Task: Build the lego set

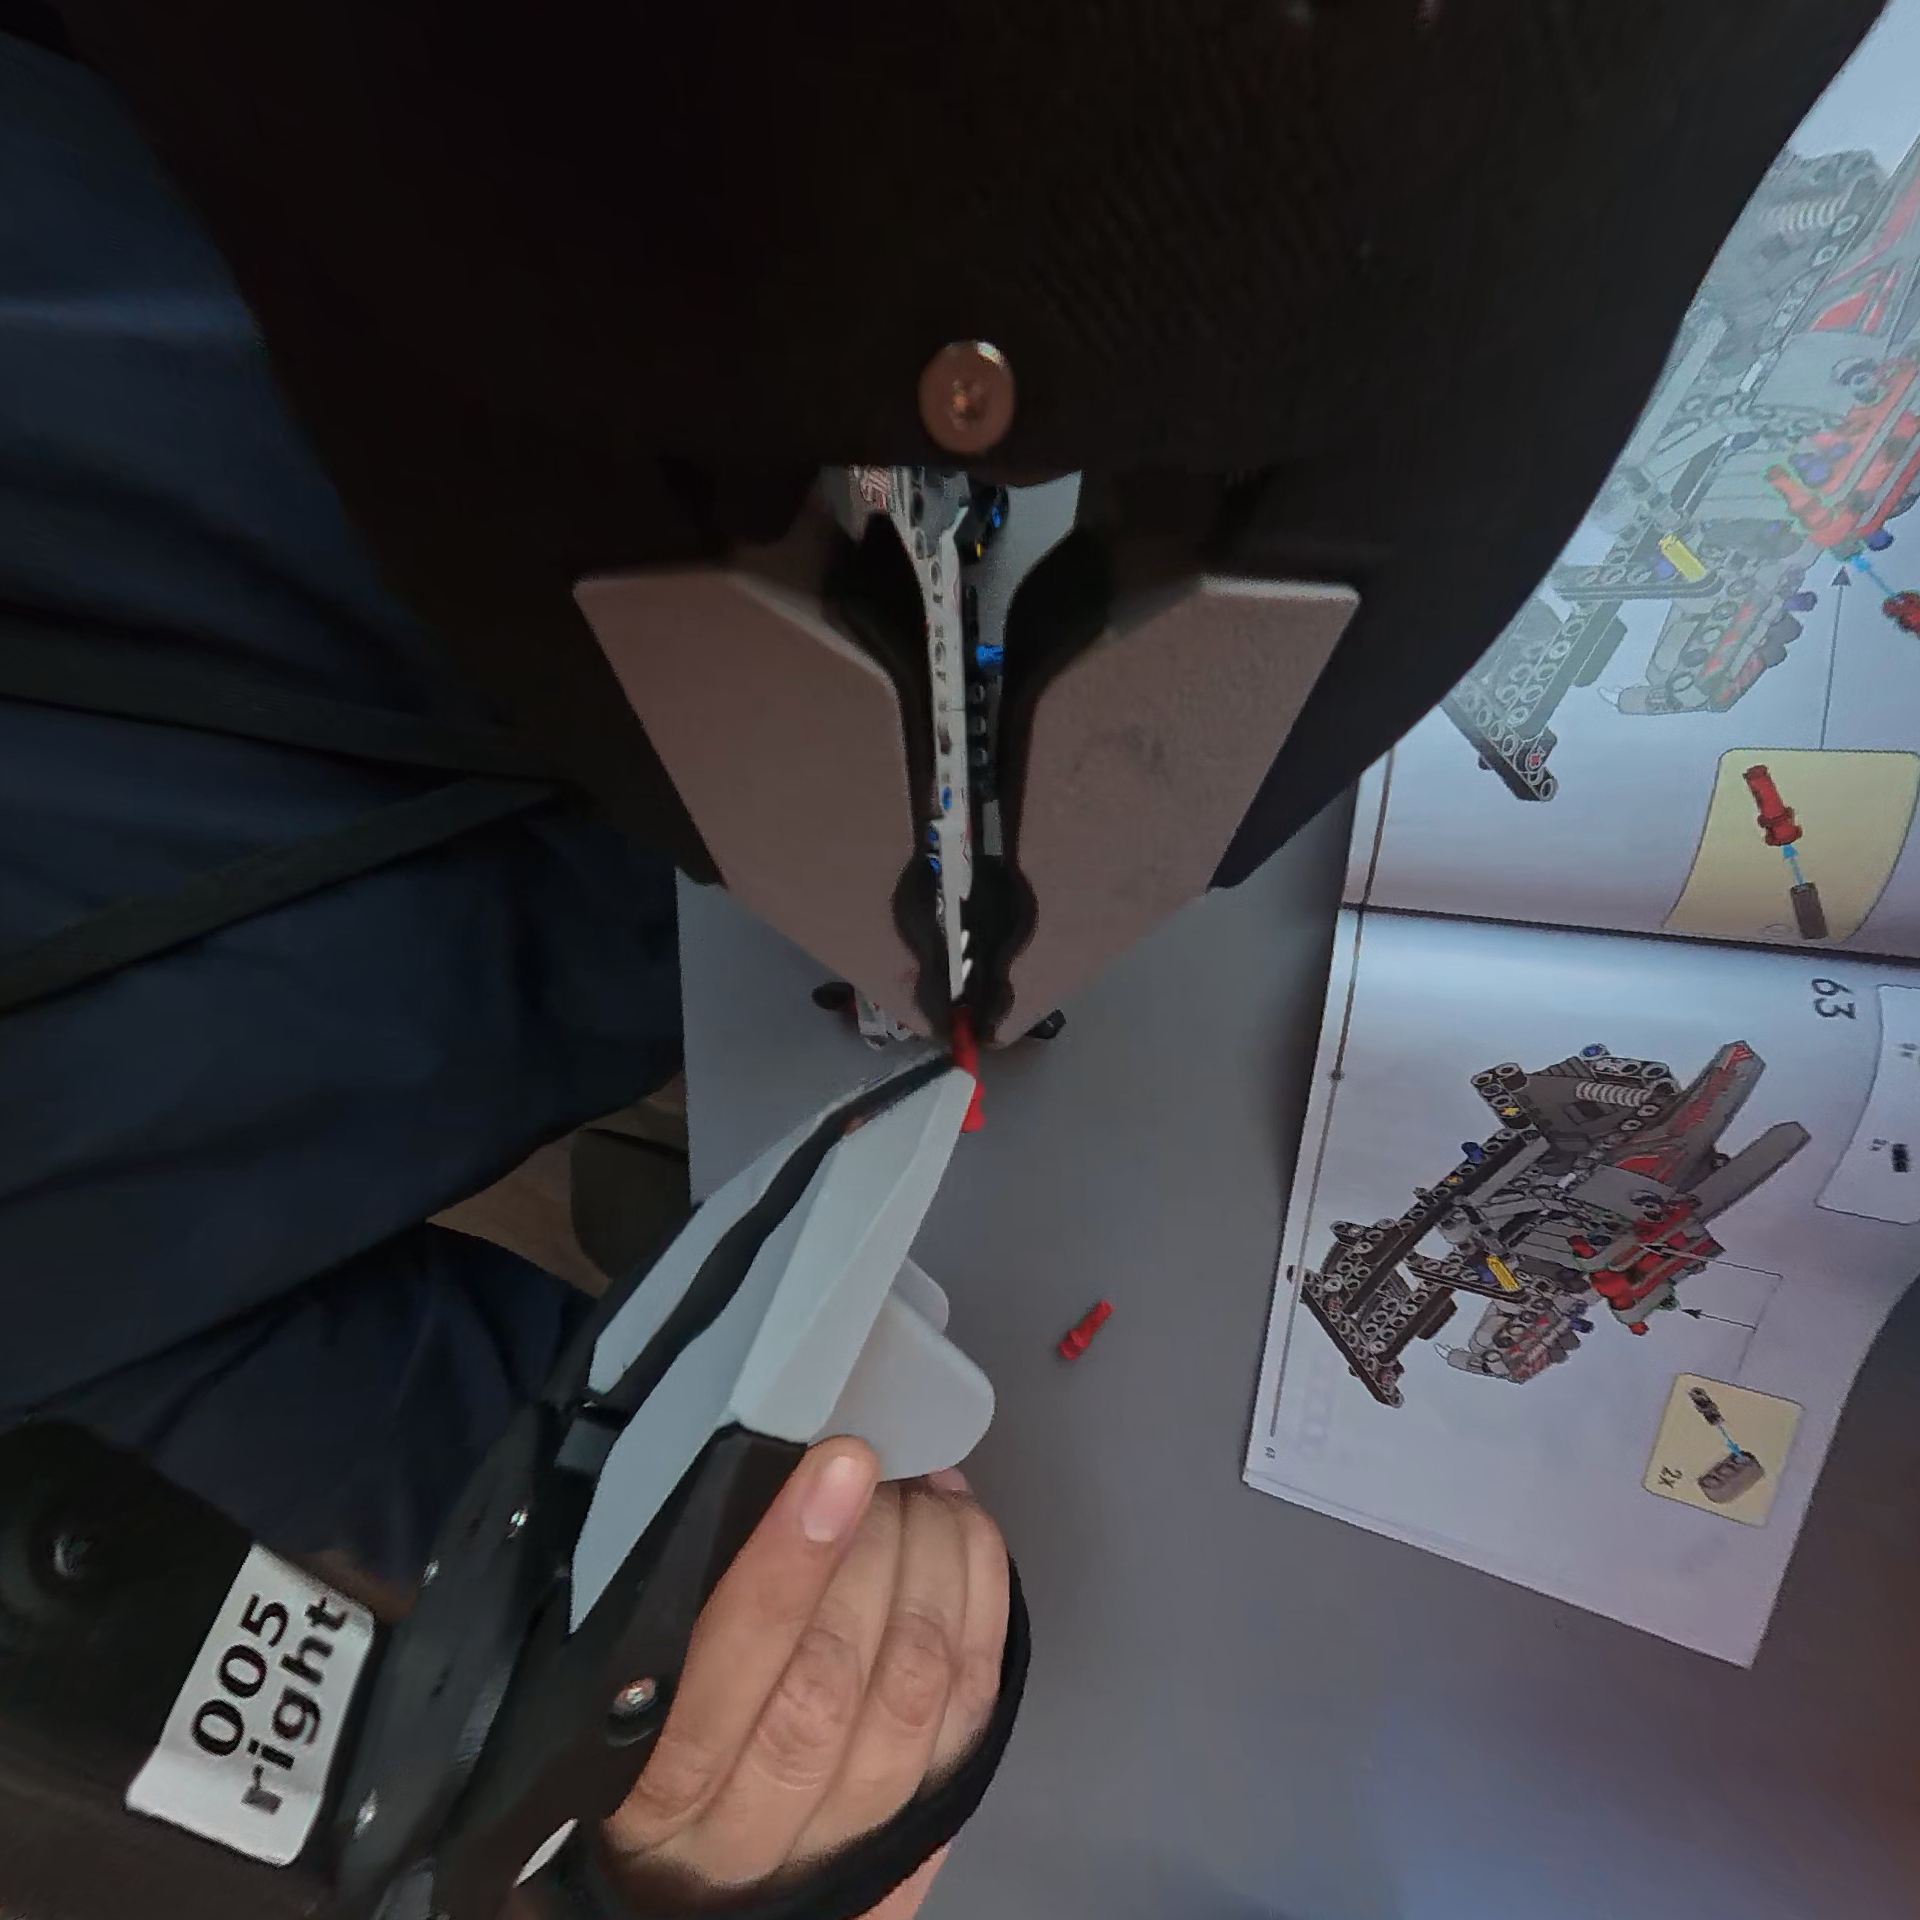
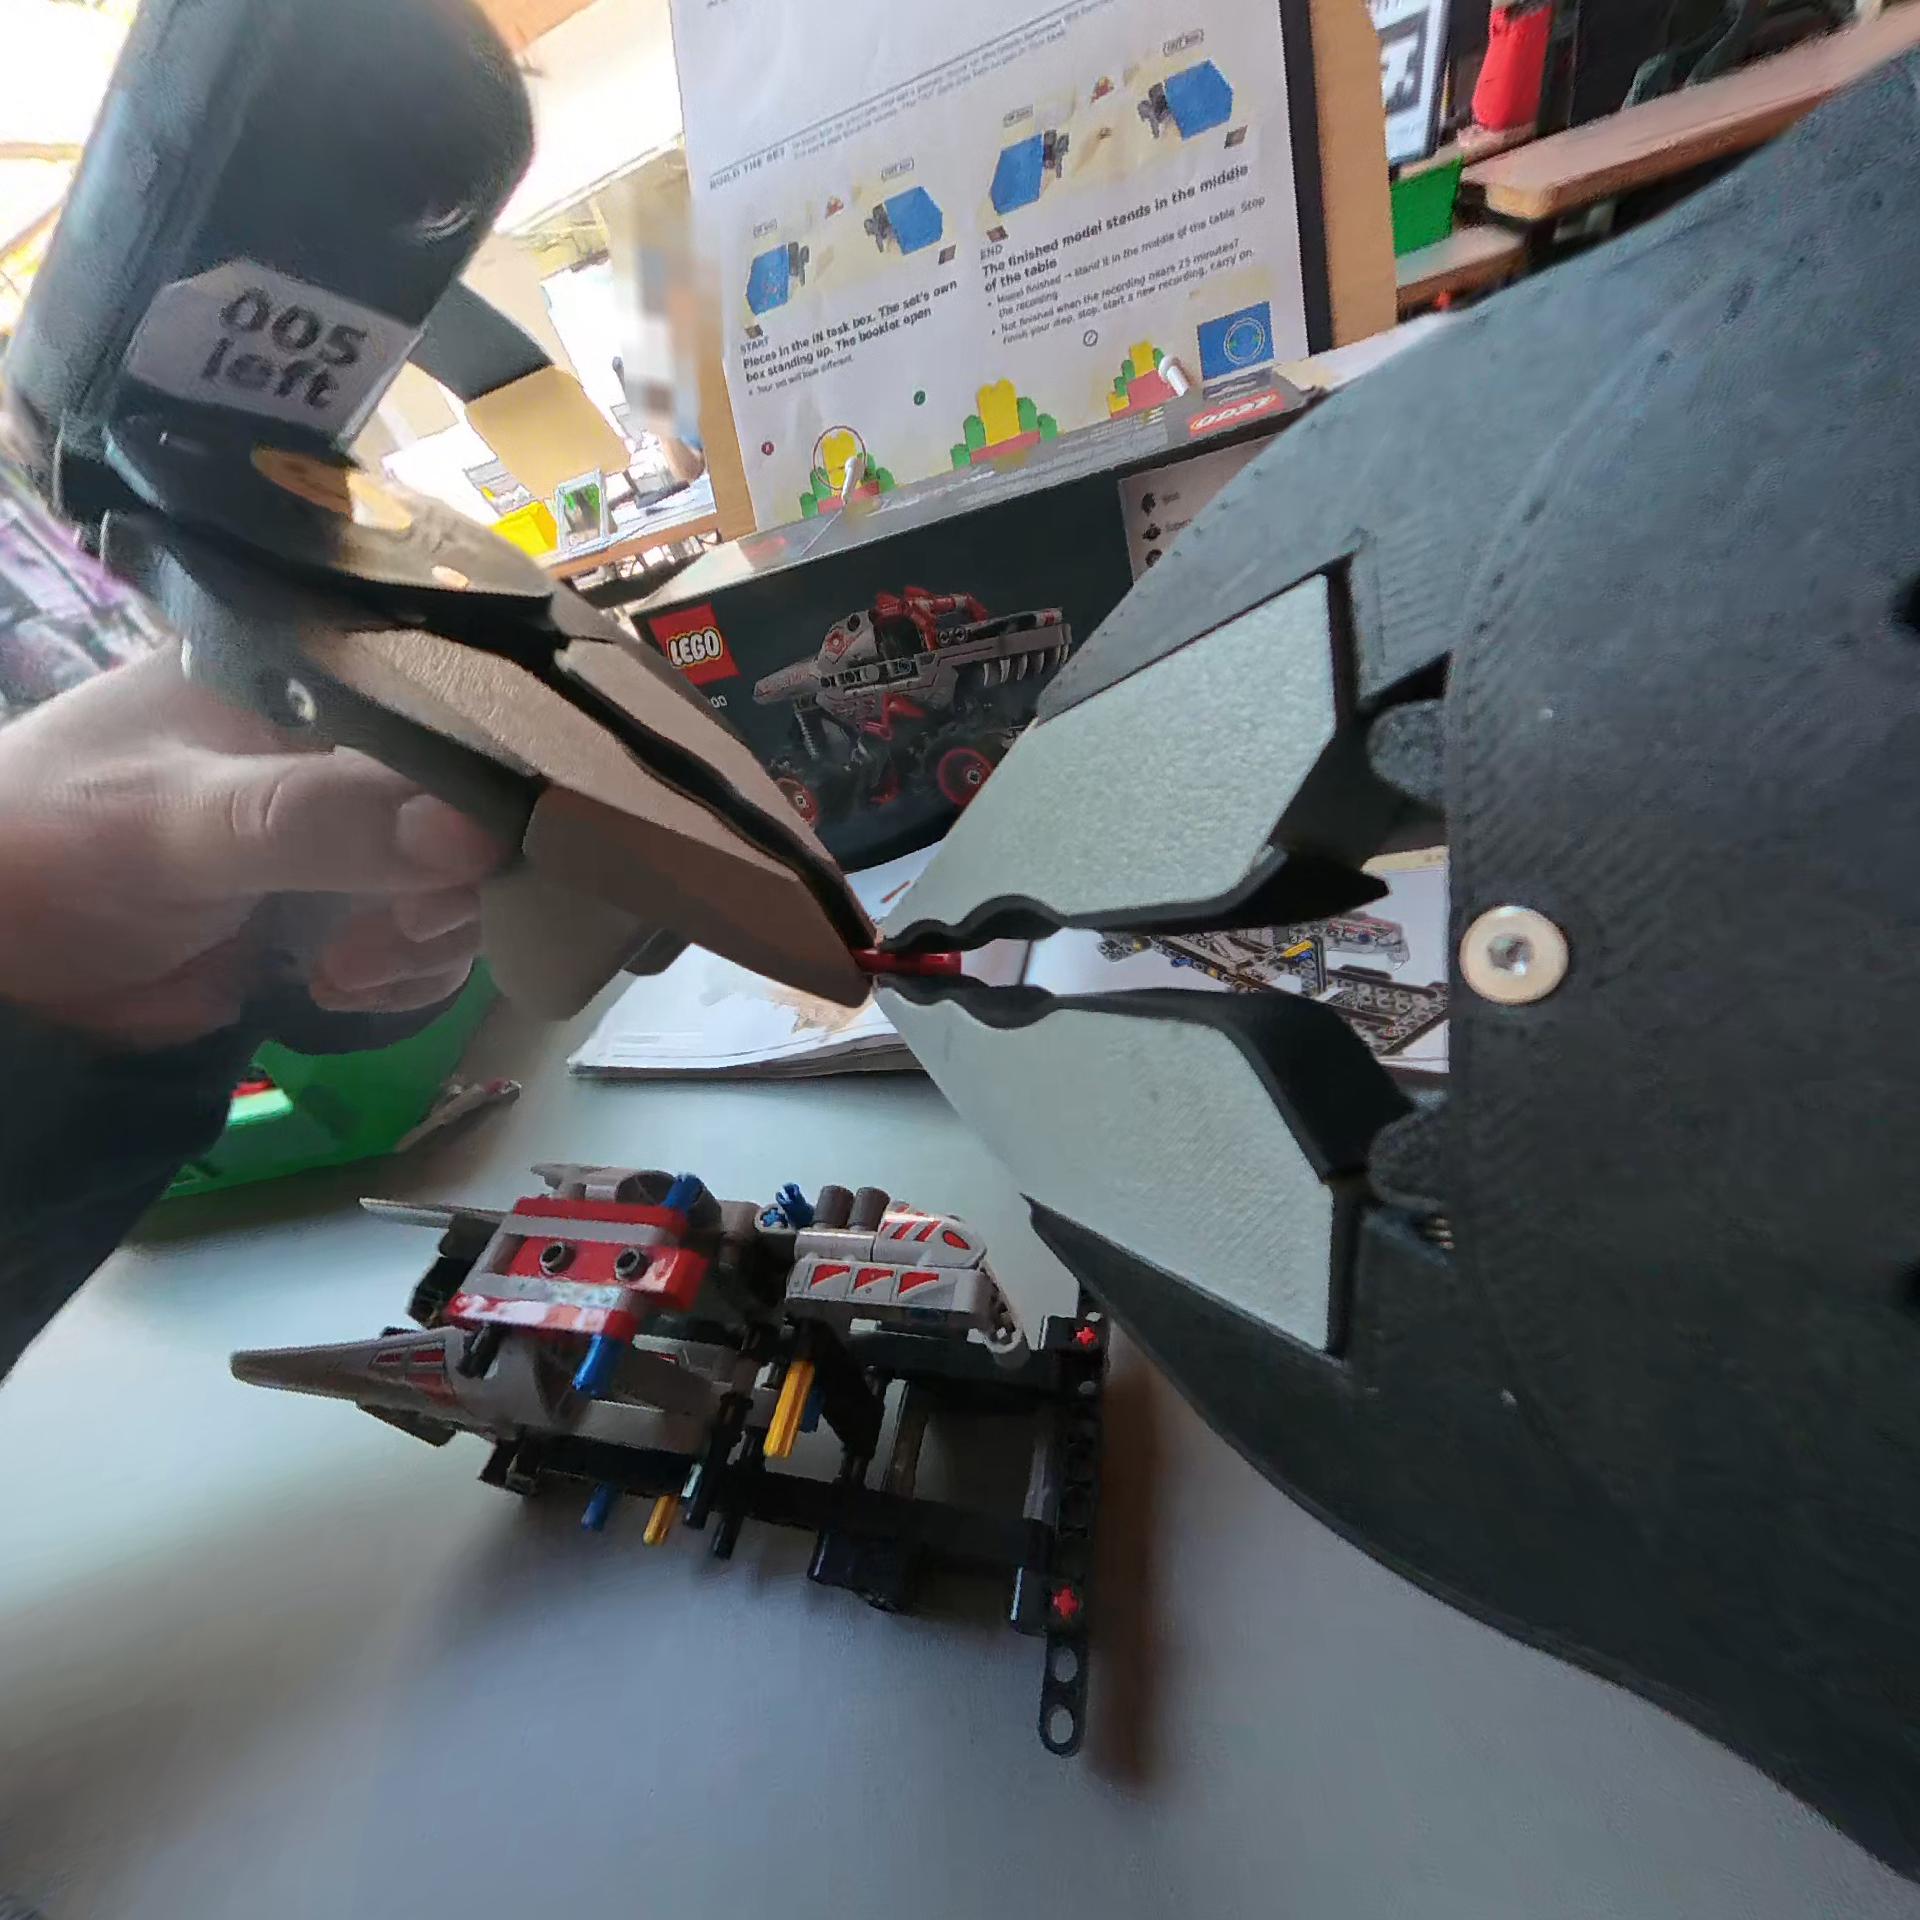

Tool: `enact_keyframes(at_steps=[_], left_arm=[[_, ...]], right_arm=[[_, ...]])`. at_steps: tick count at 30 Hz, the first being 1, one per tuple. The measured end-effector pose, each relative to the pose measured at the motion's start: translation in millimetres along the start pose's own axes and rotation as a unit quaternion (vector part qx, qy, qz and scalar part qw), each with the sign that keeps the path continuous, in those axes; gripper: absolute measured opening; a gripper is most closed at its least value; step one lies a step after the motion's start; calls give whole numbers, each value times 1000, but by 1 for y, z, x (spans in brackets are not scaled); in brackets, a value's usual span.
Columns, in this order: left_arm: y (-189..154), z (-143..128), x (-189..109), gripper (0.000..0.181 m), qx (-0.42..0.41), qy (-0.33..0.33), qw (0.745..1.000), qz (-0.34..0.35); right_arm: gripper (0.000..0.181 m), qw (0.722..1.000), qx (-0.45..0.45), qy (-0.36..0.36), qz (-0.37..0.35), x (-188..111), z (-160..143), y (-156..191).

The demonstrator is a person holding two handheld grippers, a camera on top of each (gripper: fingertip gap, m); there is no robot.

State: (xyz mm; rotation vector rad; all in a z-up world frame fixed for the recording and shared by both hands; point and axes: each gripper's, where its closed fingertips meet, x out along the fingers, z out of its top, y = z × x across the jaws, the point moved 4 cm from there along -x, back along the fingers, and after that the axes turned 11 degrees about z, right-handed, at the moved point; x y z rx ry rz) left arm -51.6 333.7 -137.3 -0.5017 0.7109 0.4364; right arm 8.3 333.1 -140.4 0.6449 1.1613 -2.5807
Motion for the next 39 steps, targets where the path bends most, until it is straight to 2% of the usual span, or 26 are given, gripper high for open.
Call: enact_keyframes(at_steps=[3, 5, 7, 9, 11, 13, 15, 19, 23, 28, 34, 39], left_arm=[[2, 3, -10, 0, 16, -40, 999, 31], [1, 7, -20, 1, 18, -87, 995, 37], [-2, 10, -29, 1, 21, -130, 990, 43], [-7, 12, -35, 1, 26, -165, 985, 52], [-11, 13, -38, 1, 30, -194, 979, 63], [-13, 13, -41, 1, 32, -210, 974, 79], [-15, 12, -43, 1, 33, -221, 971, 83], [-16, 10, -44, 1, 29, -230, 970, 78], [-16, 8, -41, 1, 28, -232, 969, 79], [-8, 5, -40, 1, 4, -228, 970, 80], [-3, 2, -33, 1, -17, -225, 972, 64], [0, 2, -41, 1, -32, -250, 966, 56]], right_arm=[[4, 996, 68, -50, 13, -10, 1, -7], [7, 980, 171, -99, 20, -19, -3, -19], [20, 944, 286, -158, 53, -23, -6, -27], [19, 900, 362, -227, 90, -25, 1, -32], [14, 865, 392, -290, 117, -26, 12, -34], [9, 851, 410, -310, 113, -24, 16, -37], [7, 844, 416, -320, 111, -23, 16, -39], [15, 839, 429, -317, 109, -19, 14, -40], [5, 834, 433, -321, 114, -14, 17, -40], [4, 833, 444, -312, 104, -8, 14, -44], [4, 818, 465, -319, 109, 1, 15, -50], [6, 811, 465, -339, 105, -9, 12, -54]])
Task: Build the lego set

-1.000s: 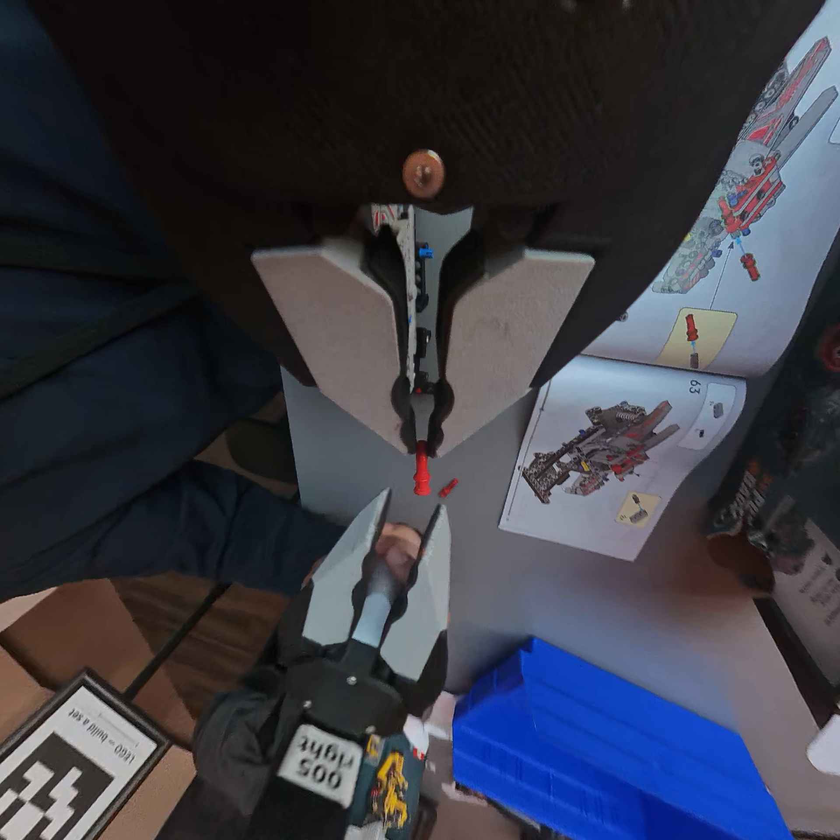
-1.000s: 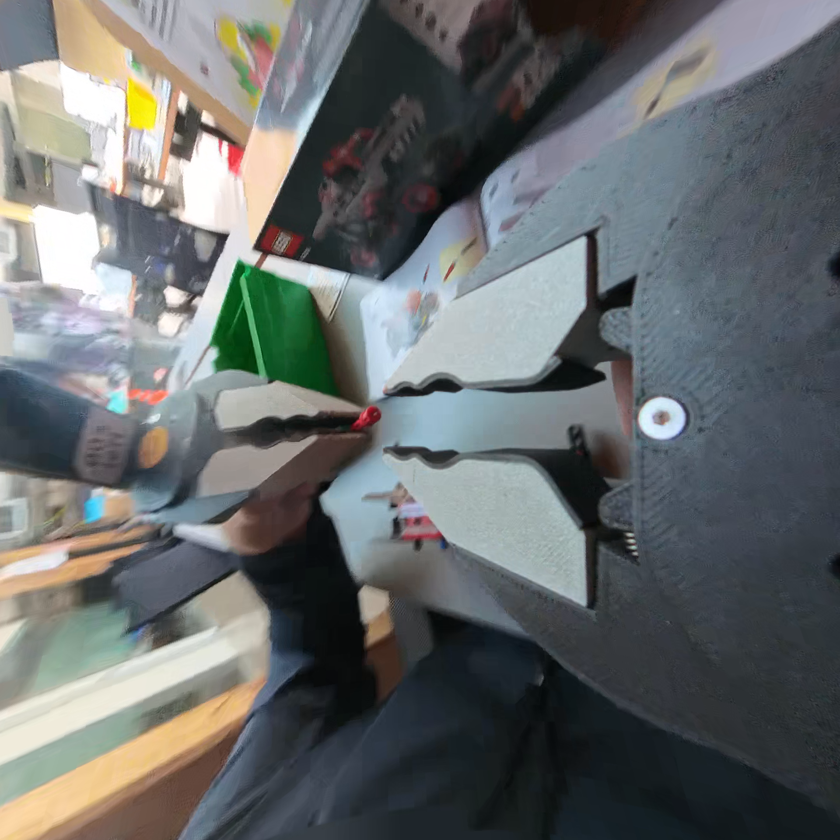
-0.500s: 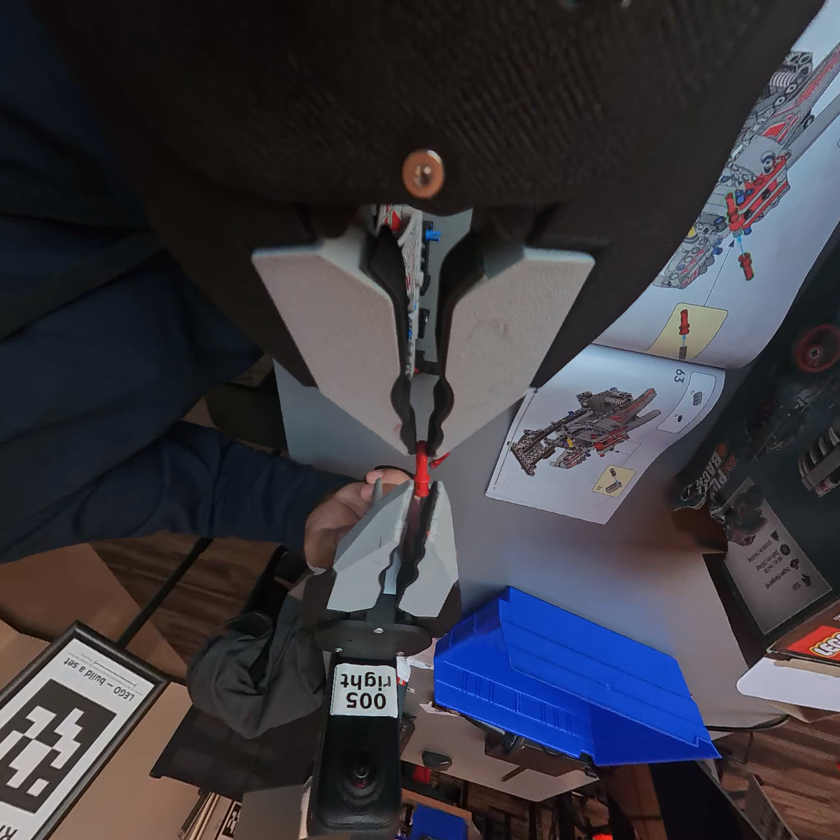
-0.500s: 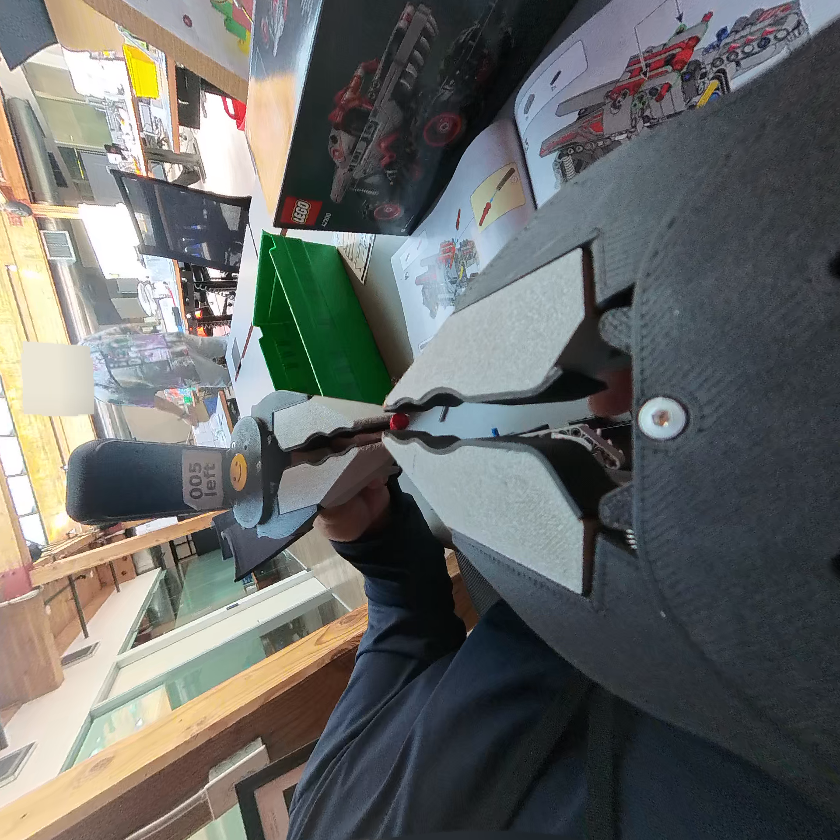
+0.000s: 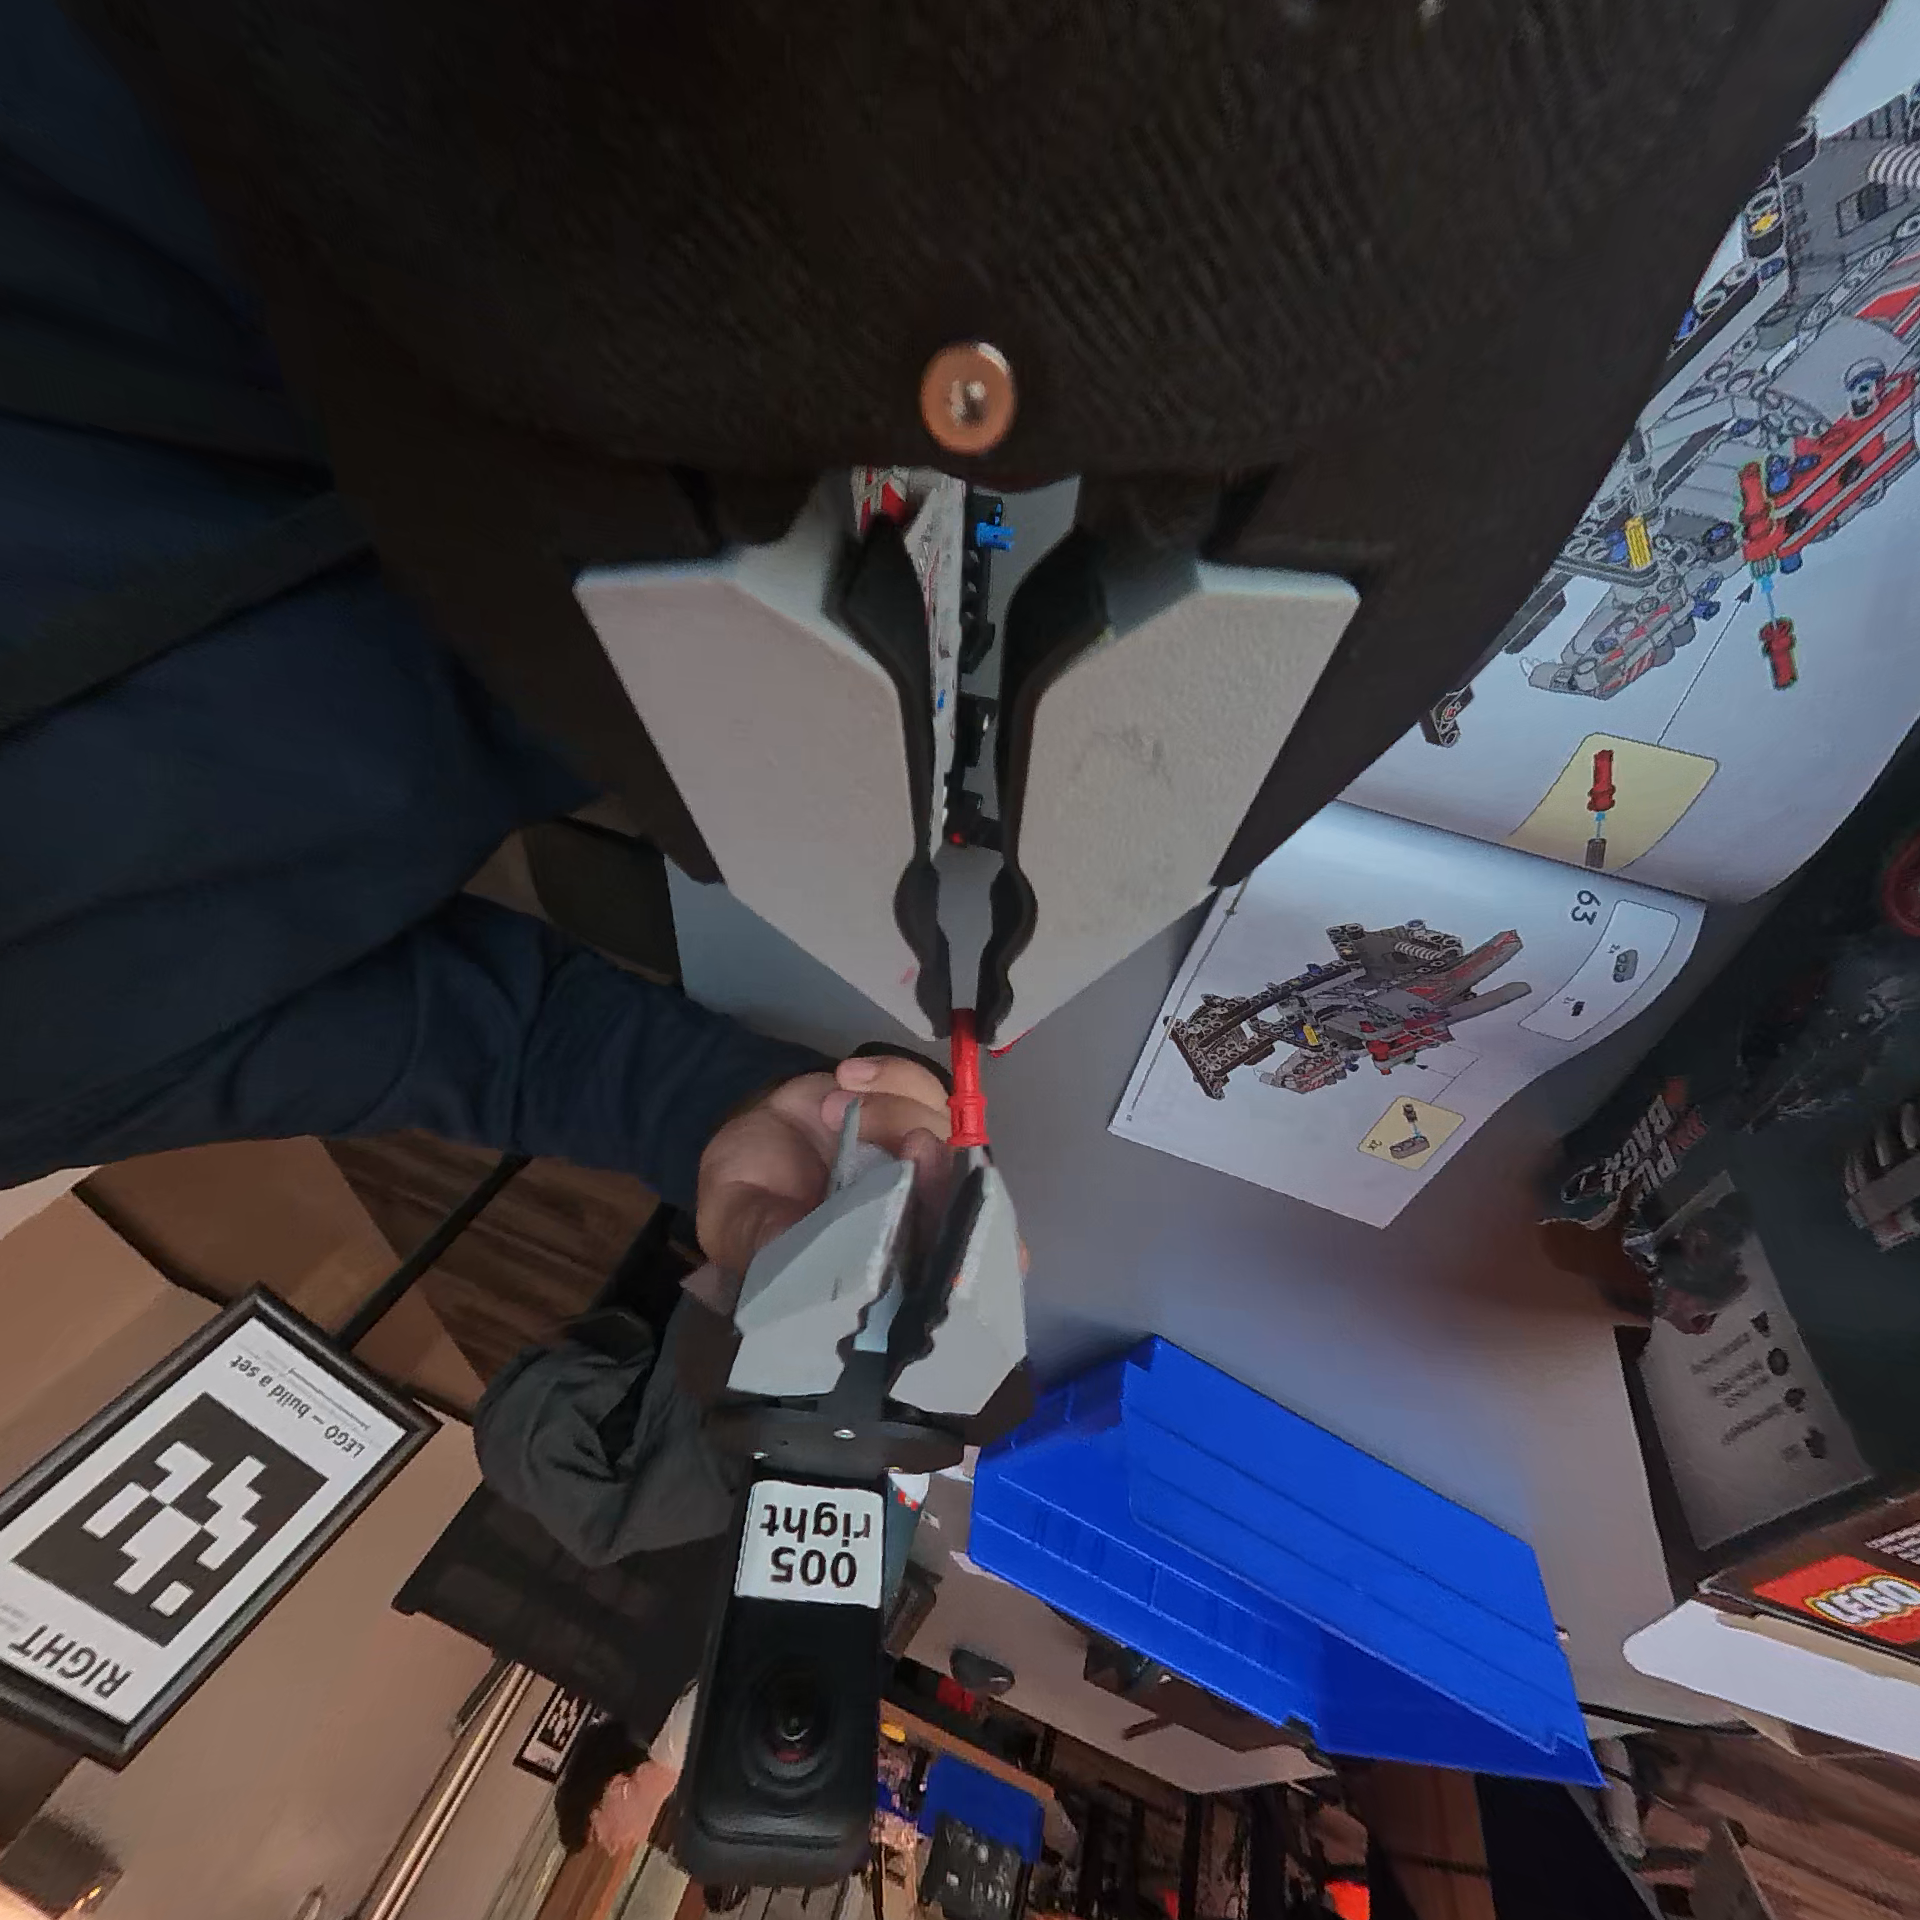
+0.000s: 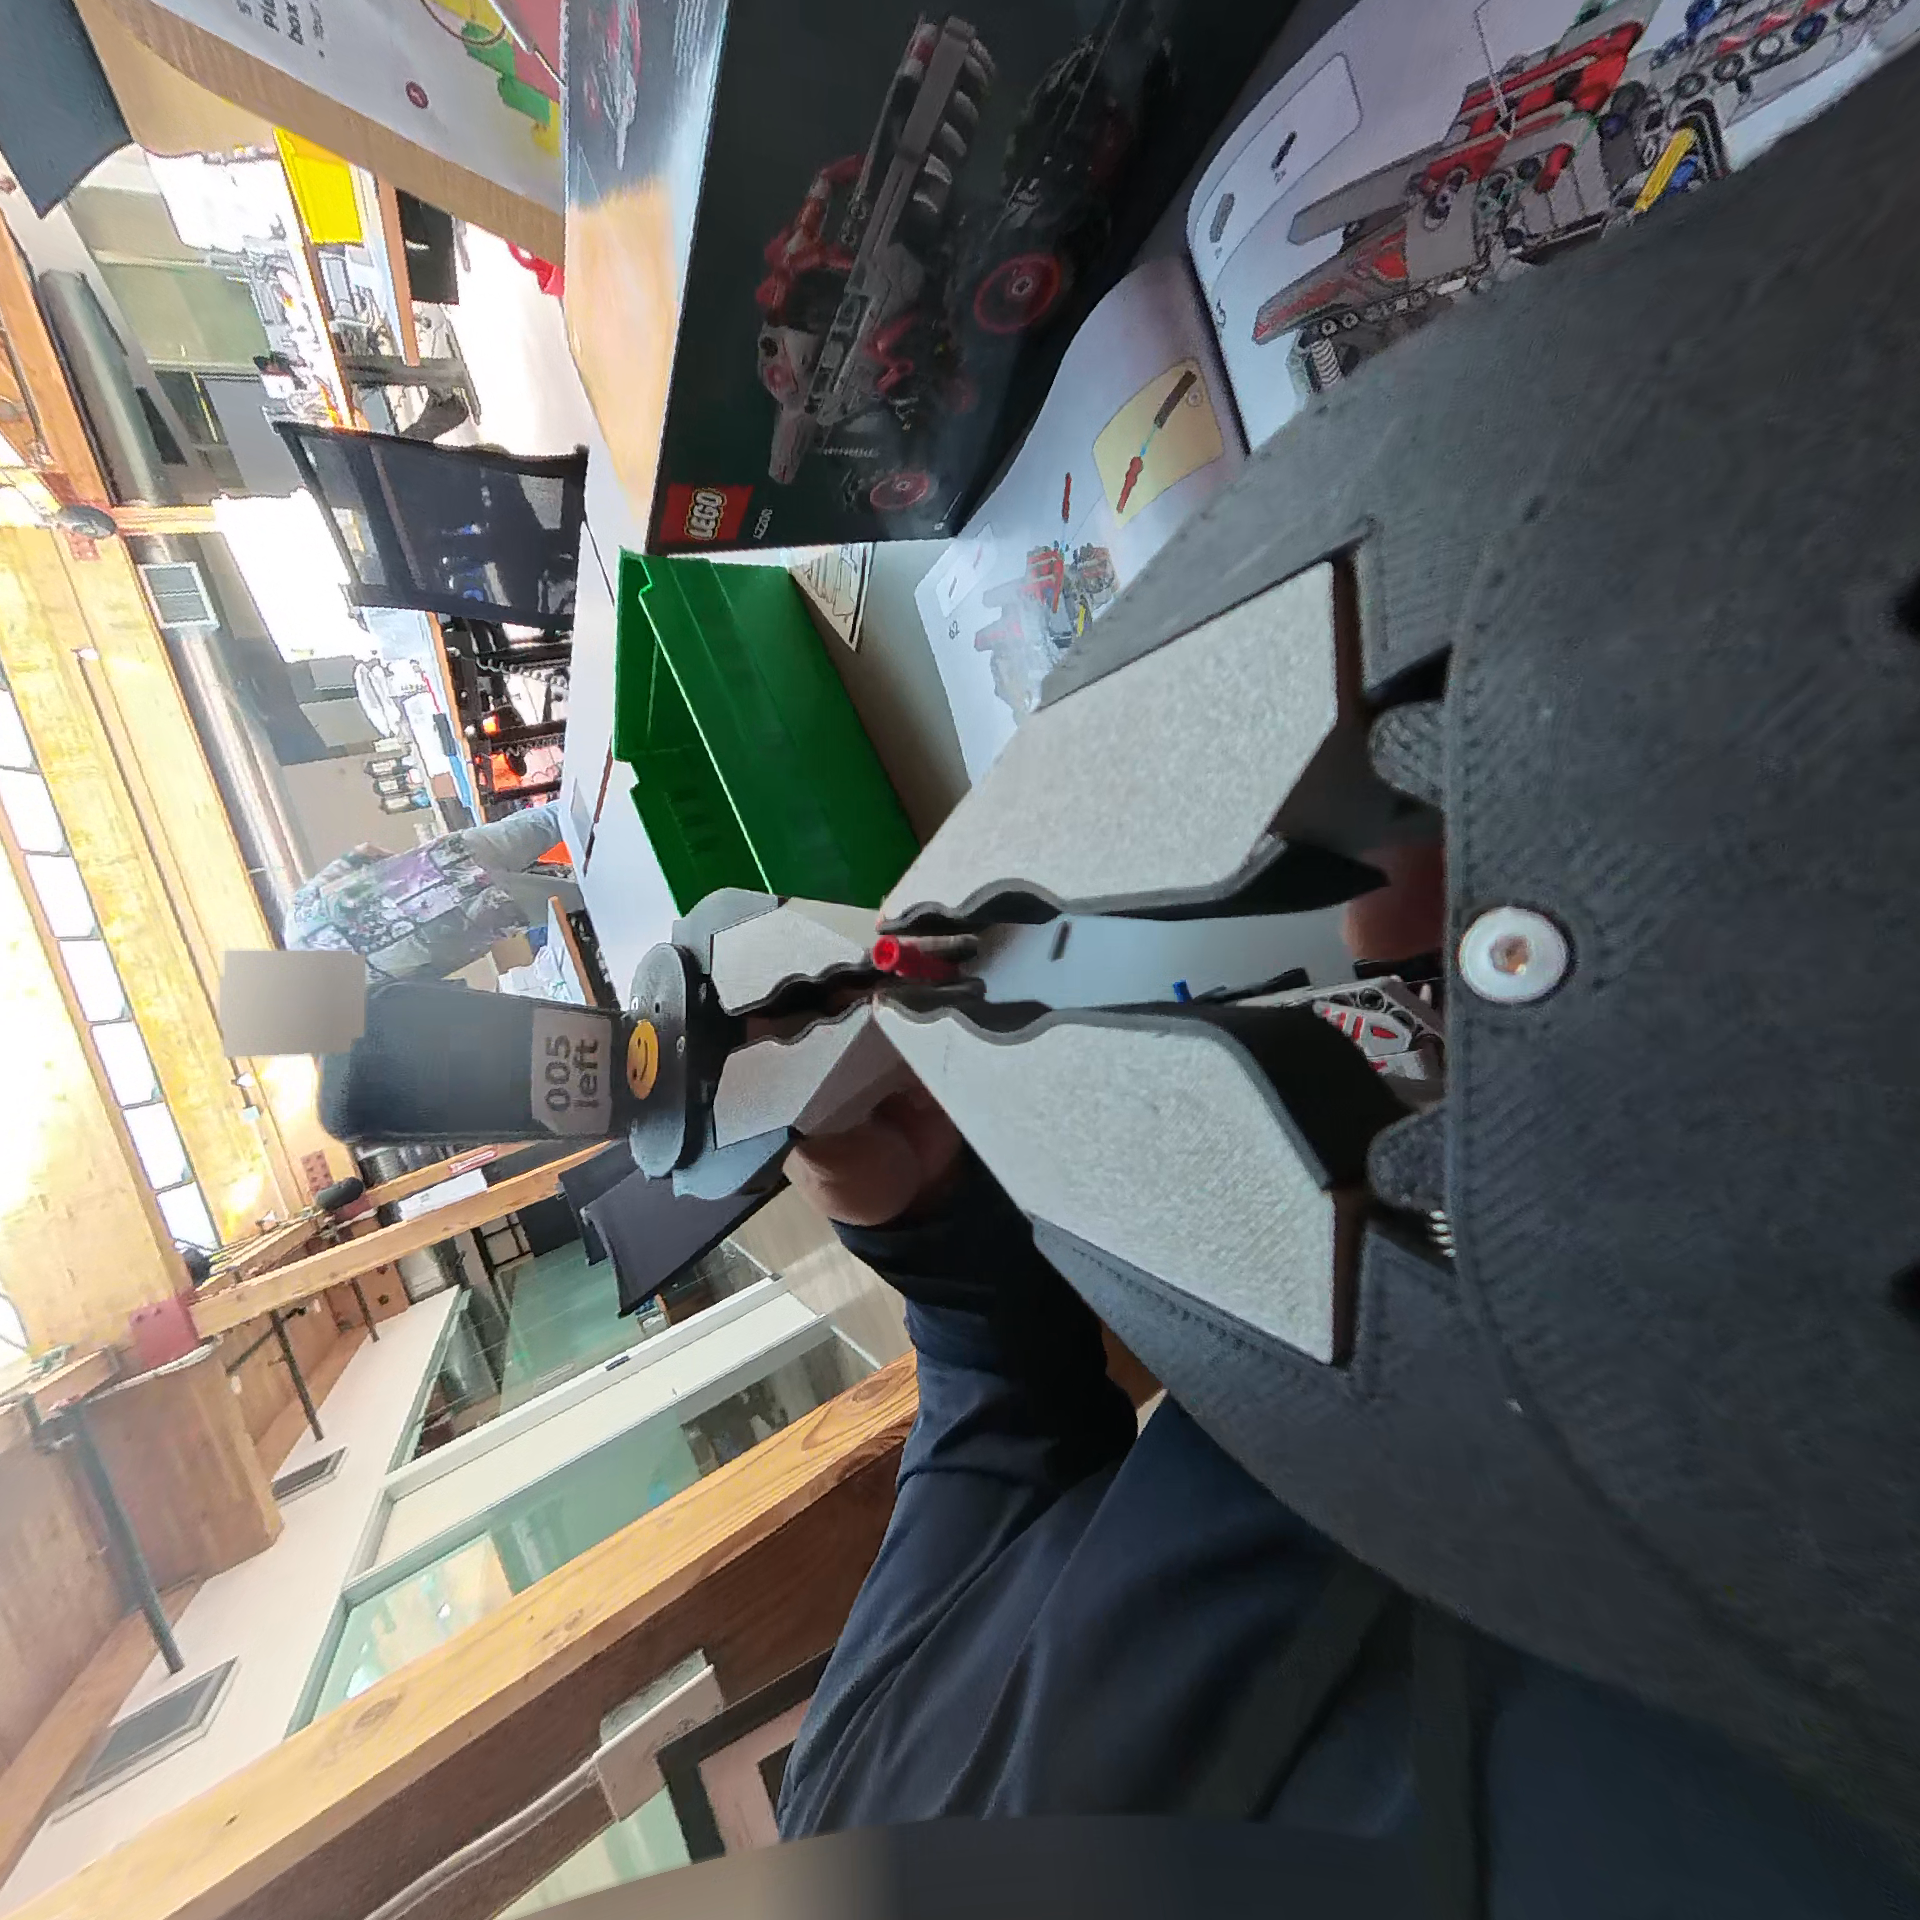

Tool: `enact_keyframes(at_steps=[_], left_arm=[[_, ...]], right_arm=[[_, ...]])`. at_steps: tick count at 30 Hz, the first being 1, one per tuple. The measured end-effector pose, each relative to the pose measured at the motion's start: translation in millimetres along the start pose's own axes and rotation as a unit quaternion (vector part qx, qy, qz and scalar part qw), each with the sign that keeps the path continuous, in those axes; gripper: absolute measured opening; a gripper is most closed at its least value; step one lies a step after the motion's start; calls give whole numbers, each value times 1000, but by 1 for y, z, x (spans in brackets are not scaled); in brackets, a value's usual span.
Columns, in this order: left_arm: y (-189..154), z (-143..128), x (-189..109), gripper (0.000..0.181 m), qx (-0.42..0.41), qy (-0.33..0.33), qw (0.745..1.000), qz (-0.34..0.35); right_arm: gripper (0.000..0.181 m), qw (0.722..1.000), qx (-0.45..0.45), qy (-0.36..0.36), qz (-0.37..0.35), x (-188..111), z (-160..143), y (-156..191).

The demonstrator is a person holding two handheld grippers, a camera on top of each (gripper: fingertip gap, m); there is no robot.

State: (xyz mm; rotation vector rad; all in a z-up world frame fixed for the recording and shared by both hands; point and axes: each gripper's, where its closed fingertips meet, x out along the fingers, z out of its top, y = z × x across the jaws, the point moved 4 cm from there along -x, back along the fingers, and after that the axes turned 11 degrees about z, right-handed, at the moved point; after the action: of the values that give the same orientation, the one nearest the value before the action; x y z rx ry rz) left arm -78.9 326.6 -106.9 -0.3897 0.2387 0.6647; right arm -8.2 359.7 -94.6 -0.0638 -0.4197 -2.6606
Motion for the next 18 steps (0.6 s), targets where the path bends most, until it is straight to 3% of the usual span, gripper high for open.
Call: enact_keyframes(at_steps=[5, 15, 18], left_arm=[[-1, -1, 2, 1, 4, 2, 1000, 1], [0, -7, 4, 1, 6, 28, 1000, 7], [15, -3, -15, 4, 56, 43, 995, 72]], right_arm=[[13, 1000, 9, 7, 1, 3, -4, -2], [4, 999, 4, 43, -1, 11, -13, -3], [4, 999, 12, 49, -10, 9, -15, -6]])
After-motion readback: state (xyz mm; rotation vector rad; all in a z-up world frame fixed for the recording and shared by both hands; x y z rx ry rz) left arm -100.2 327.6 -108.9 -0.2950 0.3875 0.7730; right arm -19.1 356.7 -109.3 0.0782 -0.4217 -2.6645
